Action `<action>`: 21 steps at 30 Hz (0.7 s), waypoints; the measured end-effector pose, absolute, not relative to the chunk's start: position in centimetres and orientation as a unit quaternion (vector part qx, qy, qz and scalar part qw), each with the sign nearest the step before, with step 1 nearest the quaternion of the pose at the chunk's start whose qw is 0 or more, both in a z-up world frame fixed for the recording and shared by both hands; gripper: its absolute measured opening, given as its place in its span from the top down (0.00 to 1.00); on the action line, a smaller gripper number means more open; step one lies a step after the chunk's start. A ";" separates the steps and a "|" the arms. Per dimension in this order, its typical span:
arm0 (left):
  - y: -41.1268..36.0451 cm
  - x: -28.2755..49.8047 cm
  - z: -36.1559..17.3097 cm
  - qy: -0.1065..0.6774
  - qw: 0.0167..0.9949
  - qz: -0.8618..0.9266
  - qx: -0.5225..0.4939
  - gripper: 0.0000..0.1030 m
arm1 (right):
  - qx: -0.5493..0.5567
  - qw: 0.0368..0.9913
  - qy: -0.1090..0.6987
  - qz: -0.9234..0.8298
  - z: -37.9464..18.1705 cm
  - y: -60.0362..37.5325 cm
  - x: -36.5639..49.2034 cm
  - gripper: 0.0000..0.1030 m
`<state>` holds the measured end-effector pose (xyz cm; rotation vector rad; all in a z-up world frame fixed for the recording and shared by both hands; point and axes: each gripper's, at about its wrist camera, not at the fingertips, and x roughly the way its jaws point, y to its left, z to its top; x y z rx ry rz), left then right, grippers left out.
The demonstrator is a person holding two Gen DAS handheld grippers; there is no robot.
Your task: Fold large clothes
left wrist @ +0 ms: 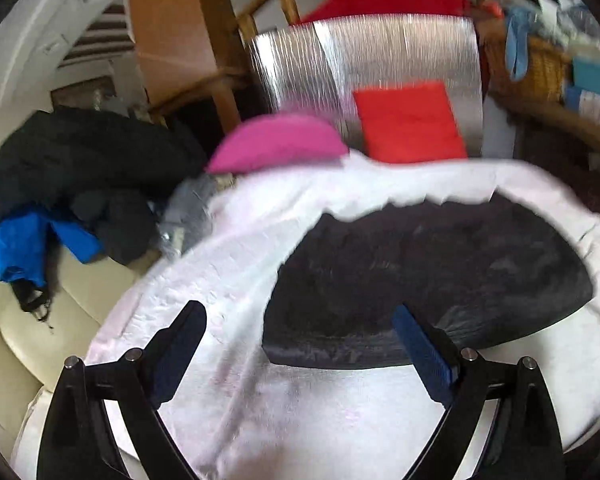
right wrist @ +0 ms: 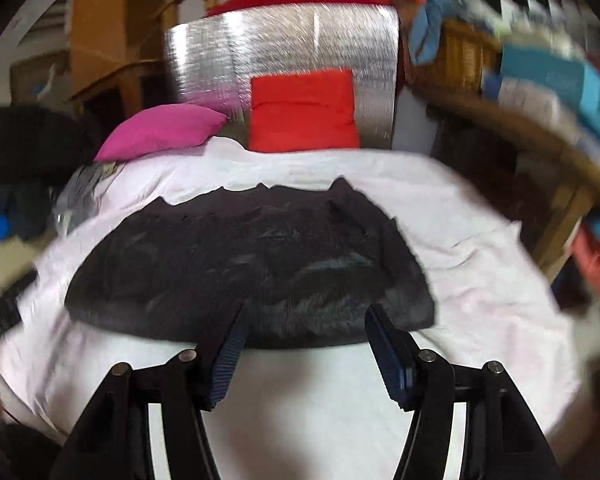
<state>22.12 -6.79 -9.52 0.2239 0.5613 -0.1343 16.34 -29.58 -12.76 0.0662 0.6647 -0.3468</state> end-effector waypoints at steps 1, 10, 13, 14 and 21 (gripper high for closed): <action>-6.4 20.9 -8.3 0.266 0.956 -0.071 0.099 0.07 | 0.026 0.932 0.318 -0.172 -12.0 -28.8 15.2 0.37; -3.3 12.1 -0.8 0.201 0.975 -0.071 0.059 0.06 | 0.018 0.948 0.261 -0.180 -4.6 -23.7 6.4 0.35; -2.2 9.9 0.6 0.188 0.978 -0.083 0.041 0.01 | 0.017 0.951 0.251 -0.182 -3.0 -22.8 4.7 0.35; -2.1 9.4 1.0 0.183 0.979 -0.084 0.038 0.01 | 0.019 0.951 0.248 -0.185 -2.7 -22.7 4.4 0.35; -2.2 8.0 1.9 0.166 0.981 -0.085 0.044 0.01 | 0.028 0.954 0.241 -0.178 -1.7 -22.1 3.8 0.35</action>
